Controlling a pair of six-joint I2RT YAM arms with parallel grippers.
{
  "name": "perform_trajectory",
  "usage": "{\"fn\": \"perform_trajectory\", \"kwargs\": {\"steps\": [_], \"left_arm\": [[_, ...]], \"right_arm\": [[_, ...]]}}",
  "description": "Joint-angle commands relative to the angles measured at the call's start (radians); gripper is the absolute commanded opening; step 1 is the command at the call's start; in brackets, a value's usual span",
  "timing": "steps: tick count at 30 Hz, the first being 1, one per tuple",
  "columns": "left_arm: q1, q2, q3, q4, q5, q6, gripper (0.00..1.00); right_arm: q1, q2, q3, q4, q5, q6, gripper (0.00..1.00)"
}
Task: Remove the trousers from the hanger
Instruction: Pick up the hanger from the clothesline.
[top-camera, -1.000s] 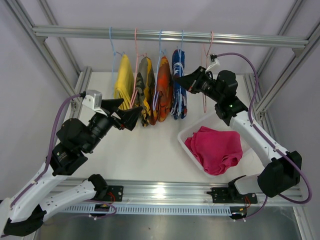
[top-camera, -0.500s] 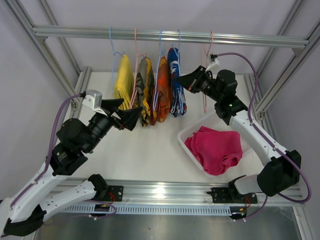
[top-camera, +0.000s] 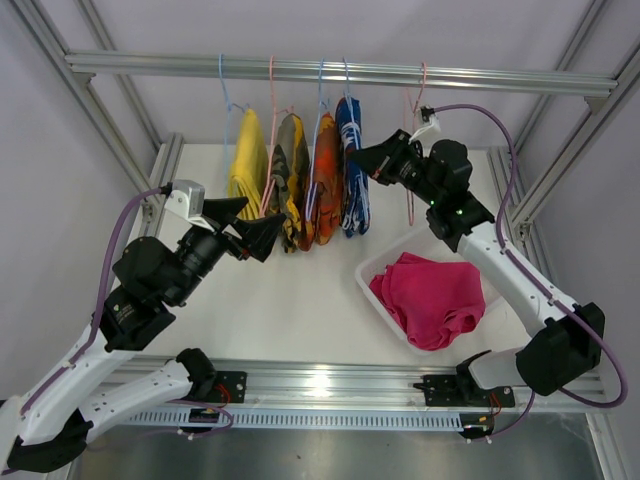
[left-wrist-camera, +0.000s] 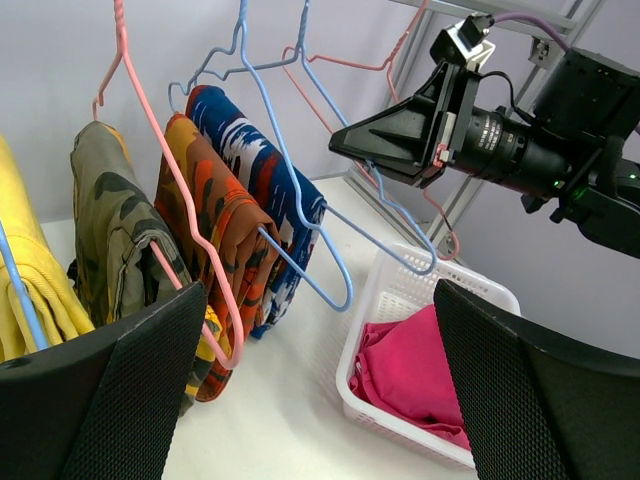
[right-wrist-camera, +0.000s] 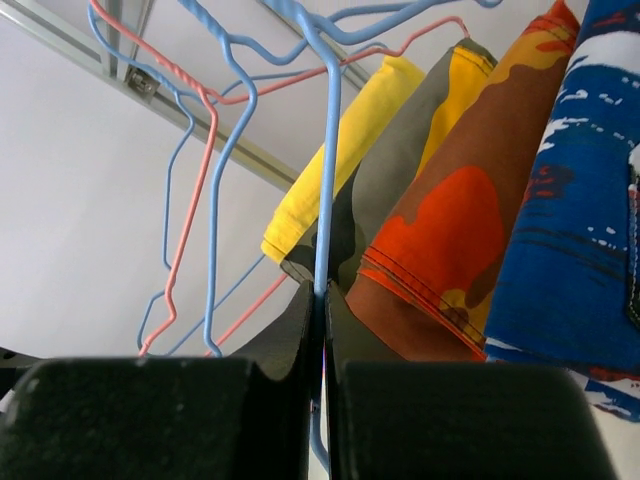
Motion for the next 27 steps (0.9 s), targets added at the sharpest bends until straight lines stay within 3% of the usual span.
{"fn": "perform_trajectory", "kwargs": {"steps": [1, 27], "left_arm": [[0.010, -0.006, 0.008, 0.024, 0.020, 0.018, 0.99], [0.010, 0.000, 0.008, 0.024, 0.026, 0.016, 1.00]], "right_arm": [[0.011, -0.108, 0.088, 0.239, 0.048, -0.041, 0.00], [0.012, -0.231, -0.046, 0.454, 0.160, 0.020, 0.00]]}}
